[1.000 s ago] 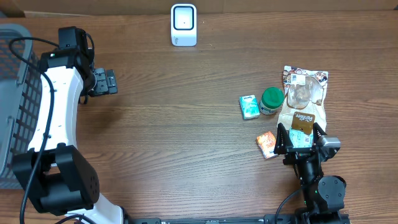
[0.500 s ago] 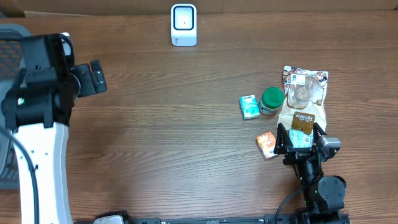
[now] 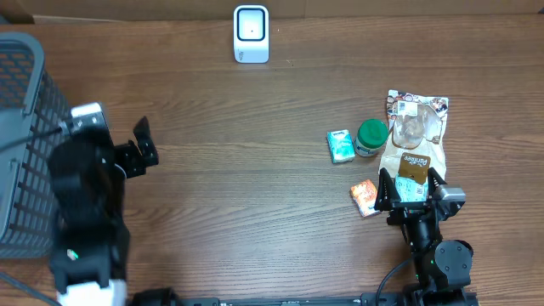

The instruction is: Scan the item barcode

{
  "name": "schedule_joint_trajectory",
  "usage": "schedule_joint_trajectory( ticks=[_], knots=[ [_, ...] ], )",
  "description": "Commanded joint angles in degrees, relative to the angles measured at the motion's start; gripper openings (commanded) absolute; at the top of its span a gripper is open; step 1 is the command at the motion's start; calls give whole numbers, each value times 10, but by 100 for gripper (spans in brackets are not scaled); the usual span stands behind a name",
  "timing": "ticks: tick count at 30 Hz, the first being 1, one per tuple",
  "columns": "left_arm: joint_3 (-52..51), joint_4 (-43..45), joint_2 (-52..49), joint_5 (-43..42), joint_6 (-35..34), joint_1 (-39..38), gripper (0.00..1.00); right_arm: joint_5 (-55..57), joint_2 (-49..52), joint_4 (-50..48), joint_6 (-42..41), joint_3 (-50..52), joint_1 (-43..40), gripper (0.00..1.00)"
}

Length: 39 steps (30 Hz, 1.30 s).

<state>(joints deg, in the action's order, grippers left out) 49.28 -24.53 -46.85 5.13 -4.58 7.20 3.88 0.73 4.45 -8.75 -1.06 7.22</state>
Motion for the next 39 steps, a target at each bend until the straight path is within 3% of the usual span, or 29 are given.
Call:
schedule_joint_trajectory(
  ticks=[1, 9, 16, 25, 39],
  knots=[
    [-136, 123, 113, -67, -8, -4, 100, 6, -6, -2, 3, 6, 3, 100],
    [-367, 299, 296, -62, -8, -58, 100, 5, -6, -2, 2, 6, 3, 100],
    [-491, 383, 407, -62, -8, -77, 100, 6, -6, -2, 2, 6, 3, 100],
    [-490, 250, 468, -36, -6, -82, 100, 5, -6, -2, 3, 6, 3, 100],
    [-490, 202, 465, -37, -6, -82, 100, 5, -6, -2, 3, 6, 3, 100]
  ],
)
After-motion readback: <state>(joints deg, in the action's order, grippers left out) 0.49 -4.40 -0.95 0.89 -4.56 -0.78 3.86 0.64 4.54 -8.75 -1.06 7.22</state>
